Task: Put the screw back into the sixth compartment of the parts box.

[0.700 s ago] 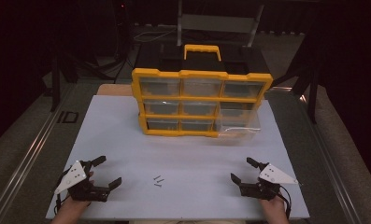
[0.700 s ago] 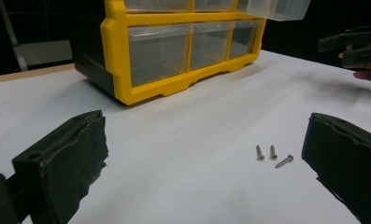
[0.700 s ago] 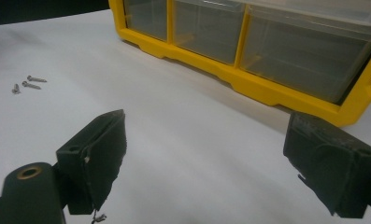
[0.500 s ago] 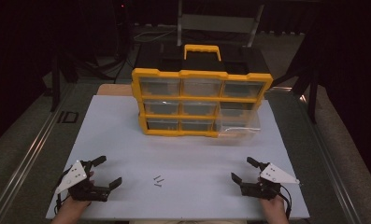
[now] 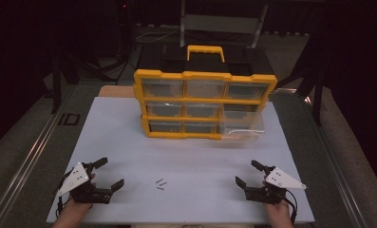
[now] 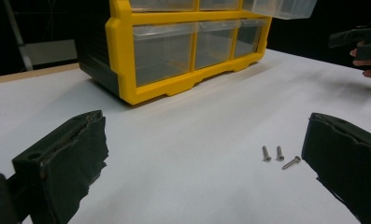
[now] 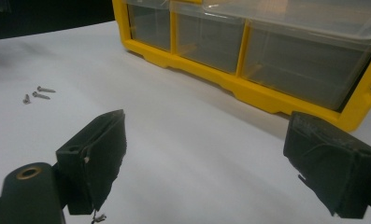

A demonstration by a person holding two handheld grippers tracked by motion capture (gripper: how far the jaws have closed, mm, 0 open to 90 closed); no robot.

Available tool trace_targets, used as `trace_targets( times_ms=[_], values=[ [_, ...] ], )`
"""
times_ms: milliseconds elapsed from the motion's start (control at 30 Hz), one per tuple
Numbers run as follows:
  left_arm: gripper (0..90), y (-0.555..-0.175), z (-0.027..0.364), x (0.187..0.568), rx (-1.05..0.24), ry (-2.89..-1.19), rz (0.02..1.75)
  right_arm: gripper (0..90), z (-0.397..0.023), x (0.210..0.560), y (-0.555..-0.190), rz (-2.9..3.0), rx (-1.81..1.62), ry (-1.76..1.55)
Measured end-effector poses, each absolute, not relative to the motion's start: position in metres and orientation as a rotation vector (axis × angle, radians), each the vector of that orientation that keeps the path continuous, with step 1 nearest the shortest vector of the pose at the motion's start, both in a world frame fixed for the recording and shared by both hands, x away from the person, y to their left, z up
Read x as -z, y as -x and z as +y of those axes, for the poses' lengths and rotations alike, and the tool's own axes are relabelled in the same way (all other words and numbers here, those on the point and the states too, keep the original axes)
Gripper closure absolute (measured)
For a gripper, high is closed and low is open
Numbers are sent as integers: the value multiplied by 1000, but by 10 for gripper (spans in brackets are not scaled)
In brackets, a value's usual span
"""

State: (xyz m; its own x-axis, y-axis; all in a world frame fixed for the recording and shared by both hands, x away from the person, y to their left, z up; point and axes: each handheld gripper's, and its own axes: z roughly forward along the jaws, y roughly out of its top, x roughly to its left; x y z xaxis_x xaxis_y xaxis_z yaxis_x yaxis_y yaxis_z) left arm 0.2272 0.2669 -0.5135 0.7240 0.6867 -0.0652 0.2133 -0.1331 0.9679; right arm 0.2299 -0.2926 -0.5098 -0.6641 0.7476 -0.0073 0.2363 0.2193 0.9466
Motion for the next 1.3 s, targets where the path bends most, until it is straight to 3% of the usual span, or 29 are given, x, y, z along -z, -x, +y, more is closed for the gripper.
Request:
trace_targets(
  times_ms=[267, 400, 733, 1133, 1200, 1300],
  values=[
    [11, -225, 266, 505, -430, -1627, 733, 134, -292, 507, -227, 2017, -1448, -902],
    [11, -225, 264, 491, -485, -1620, 723, 134, -290, 506, -226, 2016, -1448, -894],
    [10, -236, 247, 450, -415, -1655, 685, 135, -288, 505, -227, 2017, -1465, -887],
    [13, -254, 214, 431, -373, -1816, 664, 134, -286, 506, -228, 2029, -1492, -883],
    [64, -257, 210, 432, -359, -1820, 681, 135, -286, 505, -227, 2032, -1495, -881],
    [65, -262, 202, 435, -327, -1845, 683, 135, -285, 505, -227, 2037, -1497, -875]
  ],
)
